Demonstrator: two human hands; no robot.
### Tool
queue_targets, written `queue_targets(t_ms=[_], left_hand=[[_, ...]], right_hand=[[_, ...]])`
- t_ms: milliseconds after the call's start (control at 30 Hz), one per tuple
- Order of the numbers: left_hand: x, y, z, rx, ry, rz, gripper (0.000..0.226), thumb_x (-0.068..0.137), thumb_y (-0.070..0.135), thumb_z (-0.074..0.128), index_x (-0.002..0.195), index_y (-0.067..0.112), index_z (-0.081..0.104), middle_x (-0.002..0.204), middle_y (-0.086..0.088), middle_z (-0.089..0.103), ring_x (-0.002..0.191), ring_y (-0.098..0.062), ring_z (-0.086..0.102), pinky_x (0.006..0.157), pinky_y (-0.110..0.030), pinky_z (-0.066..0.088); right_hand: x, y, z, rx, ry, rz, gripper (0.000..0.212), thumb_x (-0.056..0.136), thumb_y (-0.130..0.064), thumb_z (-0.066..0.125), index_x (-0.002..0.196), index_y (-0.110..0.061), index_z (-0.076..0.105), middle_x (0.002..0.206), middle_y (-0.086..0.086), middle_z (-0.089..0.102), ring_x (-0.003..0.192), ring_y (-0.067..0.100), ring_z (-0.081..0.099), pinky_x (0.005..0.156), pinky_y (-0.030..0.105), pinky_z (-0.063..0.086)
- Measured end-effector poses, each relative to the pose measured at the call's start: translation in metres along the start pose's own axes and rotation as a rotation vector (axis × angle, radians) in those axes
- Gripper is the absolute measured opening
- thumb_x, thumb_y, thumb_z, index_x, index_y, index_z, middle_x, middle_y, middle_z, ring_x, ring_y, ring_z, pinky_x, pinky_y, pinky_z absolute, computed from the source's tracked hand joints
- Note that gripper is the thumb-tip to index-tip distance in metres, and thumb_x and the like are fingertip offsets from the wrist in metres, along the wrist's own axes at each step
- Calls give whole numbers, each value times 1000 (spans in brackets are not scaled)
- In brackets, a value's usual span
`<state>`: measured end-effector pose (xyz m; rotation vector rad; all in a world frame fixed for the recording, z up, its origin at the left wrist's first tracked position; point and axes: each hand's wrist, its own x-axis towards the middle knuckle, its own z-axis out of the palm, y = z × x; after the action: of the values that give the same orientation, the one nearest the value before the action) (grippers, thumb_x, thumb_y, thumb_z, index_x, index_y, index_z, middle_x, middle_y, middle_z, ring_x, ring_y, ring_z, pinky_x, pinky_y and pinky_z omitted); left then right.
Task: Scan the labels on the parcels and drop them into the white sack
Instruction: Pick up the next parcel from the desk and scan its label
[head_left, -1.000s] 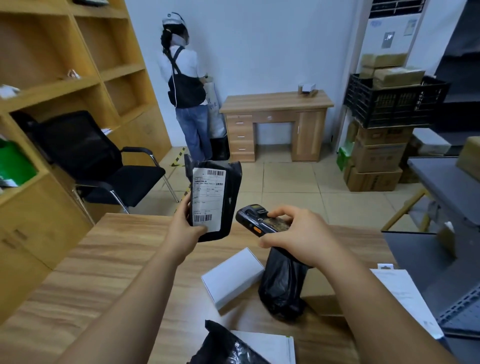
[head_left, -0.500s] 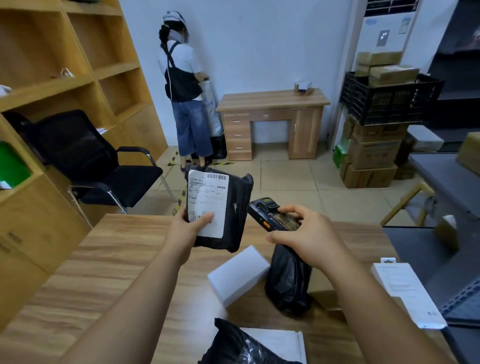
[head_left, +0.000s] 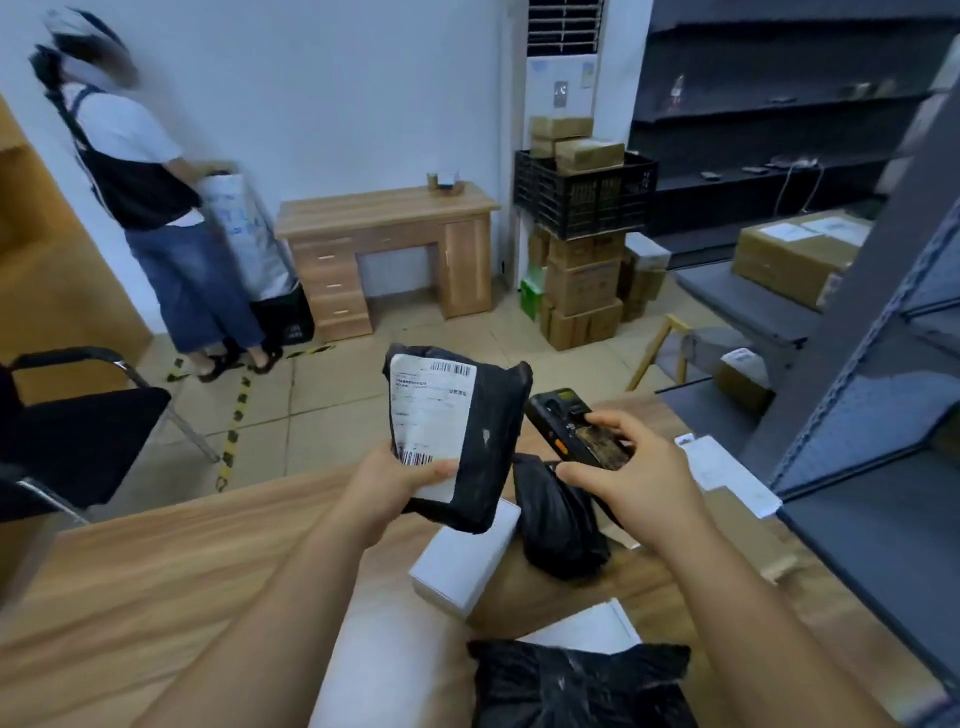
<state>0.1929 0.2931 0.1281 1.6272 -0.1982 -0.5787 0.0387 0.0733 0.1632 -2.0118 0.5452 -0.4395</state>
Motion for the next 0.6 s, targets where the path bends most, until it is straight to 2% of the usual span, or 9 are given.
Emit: queue_targets(t_ms=[67,133,200,300,367,433,500,600], left_hand=[[-1,-5,-1,40,-43,49,41,79,10,80,115,17,63,100,-2,75,83,-17,73,59,-23,54],[1,-10,3,59,-73,91,43,81,12,79,120,20,61,106,0,74,91,-17,72,65,-26,56],[3,-11,13,45,-102,120,47,79,11,80,122,20,61,107,1,74,95,-19,72,71,-32,57],[3,-3,47,-21,-205,110,41,81,11,78,118,18,64,104,-2,75,84,-16,73,61,-27,54],[-2,6,78,-53,-276,110,32,82,16,78,112,22,66,99,3,76,75,-10,71,57,-22,50],[-10,15,112,-60,-345,111,33,82,21,78,113,26,67,102,10,75,90,-10,70,77,-27,52],[-20,21,148,-76,-439,108,39,83,19,78,120,23,66,110,8,74,103,-14,69,93,-33,51],[-43,27,207,-88,-559,124,43,82,13,77,122,22,65,110,6,74,101,-15,70,84,-32,55]], right_hand=[[-17,1,2,-40,56,27,54,67,-36,88,113,-44,60,100,-21,63,97,7,62,75,25,50],[-35,3,0,-101,105,66,55,66,-43,86,113,-47,58,103,-18,64,96,7,62,73,24,50],[-54,5,-8,-140,162,103,57,64,-47,86,113,-49,58,104,-18,65,97,6,62,78,27,53],[-82,7,-31,-157,270,142,58,67,-40,88,118,-42,61,103,-18,64,96,6,63,83,29,54],[-101,8,-55,-144,357,160,58,68,-37,88,118,-41,61,102,-20,64,90,1,64,77,26,56],[-121,11,-84,-131,442,191,56,69,-35,88,116,-44,60,101,-20,64,81,-4,64,64,16,53],[-143,18,-114,-119,536,228,57,70,-35,88,118,-44,59,102,-20,64,79,-1,66,64,20,55],[-181,35,-156,-116,693,264,57,69,-33,88,118,-41,61,103,-22,65,91,2,65,75,25,54]])
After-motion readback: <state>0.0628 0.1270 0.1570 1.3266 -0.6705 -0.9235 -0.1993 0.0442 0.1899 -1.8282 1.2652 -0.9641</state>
